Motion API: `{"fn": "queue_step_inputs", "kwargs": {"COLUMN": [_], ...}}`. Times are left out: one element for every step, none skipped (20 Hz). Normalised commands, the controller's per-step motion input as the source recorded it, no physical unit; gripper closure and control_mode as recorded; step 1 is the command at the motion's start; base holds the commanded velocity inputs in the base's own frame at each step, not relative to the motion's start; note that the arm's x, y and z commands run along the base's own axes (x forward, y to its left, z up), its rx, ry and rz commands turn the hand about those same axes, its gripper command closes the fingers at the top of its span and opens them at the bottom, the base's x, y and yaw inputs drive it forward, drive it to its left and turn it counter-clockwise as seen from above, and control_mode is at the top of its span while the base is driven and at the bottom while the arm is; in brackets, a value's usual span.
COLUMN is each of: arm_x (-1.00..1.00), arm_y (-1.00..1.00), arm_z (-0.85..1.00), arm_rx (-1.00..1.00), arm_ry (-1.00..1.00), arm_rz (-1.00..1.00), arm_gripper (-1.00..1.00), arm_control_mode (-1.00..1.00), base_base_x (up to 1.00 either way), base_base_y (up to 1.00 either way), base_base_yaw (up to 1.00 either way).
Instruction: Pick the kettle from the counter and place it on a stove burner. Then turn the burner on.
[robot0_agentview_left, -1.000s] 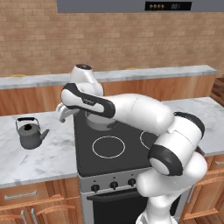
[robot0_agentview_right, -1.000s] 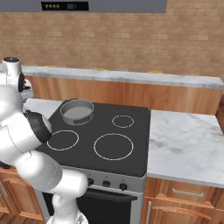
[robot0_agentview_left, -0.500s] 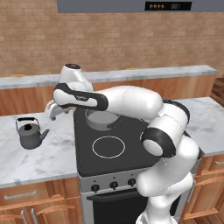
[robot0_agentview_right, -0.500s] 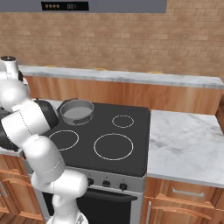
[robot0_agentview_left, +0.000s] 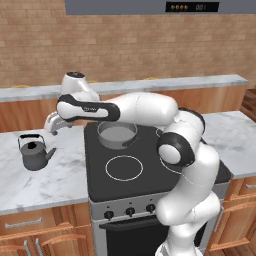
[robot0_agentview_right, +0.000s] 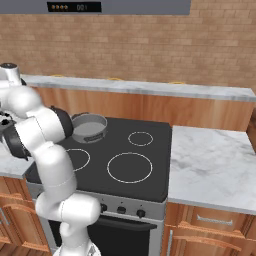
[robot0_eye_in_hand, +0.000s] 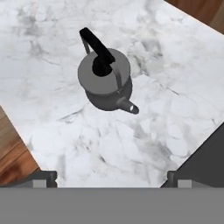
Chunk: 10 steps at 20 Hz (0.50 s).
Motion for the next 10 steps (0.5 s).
{"fn": "queue_step_inputs", "kwargs": {"arm_x": [0.31,0.33,0.33,0.34,0.35,0.37,0.37,0.36,0.36,0.35], "arm_y": [0.29,0.33,0.35,0.36,0.37,0.38,0.36,0.34,0.34,0.33], "arm_z": [-0.19,-0.20,-0.24,-0.24,-0.24,-0.24,-0.23,-0.22,-0.20,-0.17], "arm_rx": [0.00,0.00,0.00,0.00,0.00,0.00,0.00,0.00,0.00,0.00], "arm_ry": [0.00,0.00,0.00,0.00,0.00,0.00,0.00,0.00,0.00,0.00], "arm_rz": [0.00,0.00,0.00,0.00,0.00,0.00,0.00,0.00,0.00,0.00], "arm_gripper": [-1.00,-1.00,-1.00,-1.00,-1.00,-1.00,-1.00,-1.00,-1.00,-1.00], "arm_control_mode": [-1.00,-1.00,-1.00,-1.00,-1.00,-1.00,-1.00,-1.00,-1.00,-1.00], "base_base_x": [0.00,0.00,0.00,0.00,0.00,0.00,0.00,0.00,0.00,0.00], "base_base_y": [0.00,0.00,0.00,0.00,0.00,0.00,0.00,0.00,0.00,0.00], "base_base_yaw": [0.00,0.00,0.00,0.00,0.00,0.00,0.00,0.00,0.00,0.00]}}
